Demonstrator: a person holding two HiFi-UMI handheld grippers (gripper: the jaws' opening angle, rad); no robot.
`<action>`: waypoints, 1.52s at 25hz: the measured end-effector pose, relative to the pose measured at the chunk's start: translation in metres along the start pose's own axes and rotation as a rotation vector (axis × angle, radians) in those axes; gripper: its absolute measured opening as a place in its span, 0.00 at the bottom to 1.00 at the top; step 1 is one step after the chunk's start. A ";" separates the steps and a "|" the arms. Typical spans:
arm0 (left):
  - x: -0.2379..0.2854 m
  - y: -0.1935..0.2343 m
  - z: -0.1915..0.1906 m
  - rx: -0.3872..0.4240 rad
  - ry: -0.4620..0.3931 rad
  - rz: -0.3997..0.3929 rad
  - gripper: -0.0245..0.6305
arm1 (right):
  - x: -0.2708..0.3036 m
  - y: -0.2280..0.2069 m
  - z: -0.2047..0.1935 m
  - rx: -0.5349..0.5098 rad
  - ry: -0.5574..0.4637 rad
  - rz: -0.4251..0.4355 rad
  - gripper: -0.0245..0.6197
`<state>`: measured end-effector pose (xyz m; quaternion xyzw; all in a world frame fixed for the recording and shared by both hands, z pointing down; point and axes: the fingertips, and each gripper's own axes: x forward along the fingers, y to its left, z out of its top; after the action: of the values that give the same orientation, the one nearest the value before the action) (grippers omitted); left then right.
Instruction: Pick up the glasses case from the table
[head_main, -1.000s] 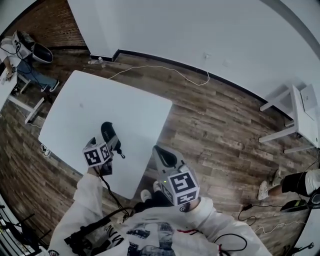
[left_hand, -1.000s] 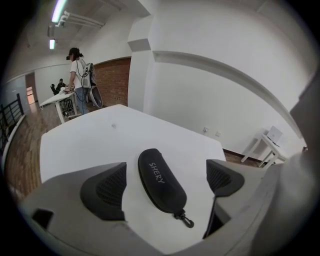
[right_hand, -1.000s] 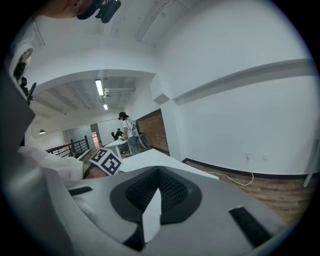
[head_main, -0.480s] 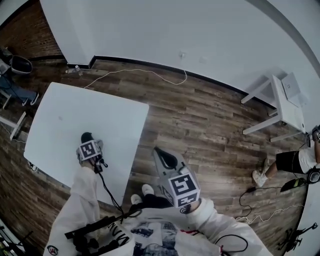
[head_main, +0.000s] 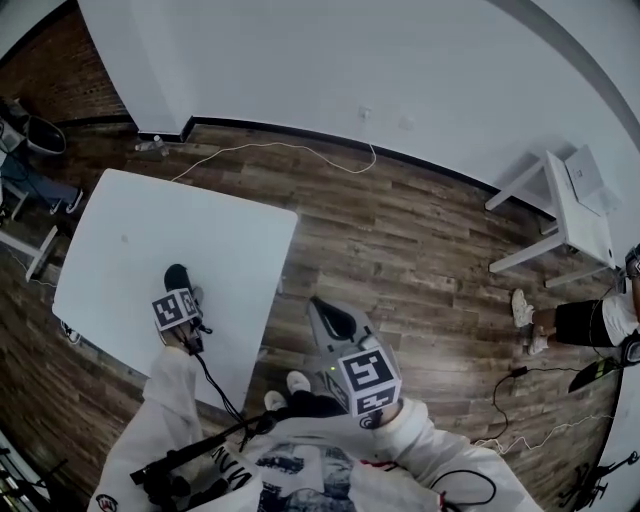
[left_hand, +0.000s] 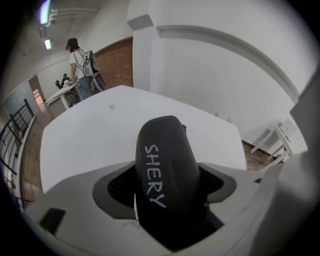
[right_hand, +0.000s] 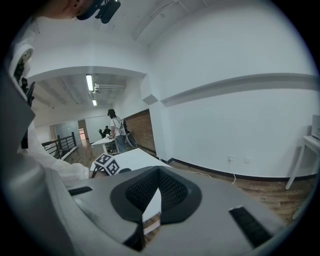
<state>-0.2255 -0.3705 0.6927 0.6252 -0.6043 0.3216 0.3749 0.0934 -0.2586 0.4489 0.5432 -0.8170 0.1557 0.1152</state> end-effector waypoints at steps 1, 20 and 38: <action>-0.021 -0.003 0.011 -0.013 -0.057 -0.030 0.61 | 0.003 0.005 0.001 0.003 -0.009 0.015 0.04; -0.303 0.019 0.057 0.011 -0.587 -0.084 0.59 | 0.042 0.122 0.049 -0.017 -0.117 0.234 0.03; -0.322 0.023 0.043 0.023 -0.595 -0.106 0.59 | 0.022 0.144 0.049 -0.048 -0.109 0.210 0.03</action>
<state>-0.2712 -0.2416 0.3972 0.7268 -0.6505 0.1113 0.1904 -0.0486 -0.2443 0.3935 0.4593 -0.8779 0.1178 0.0667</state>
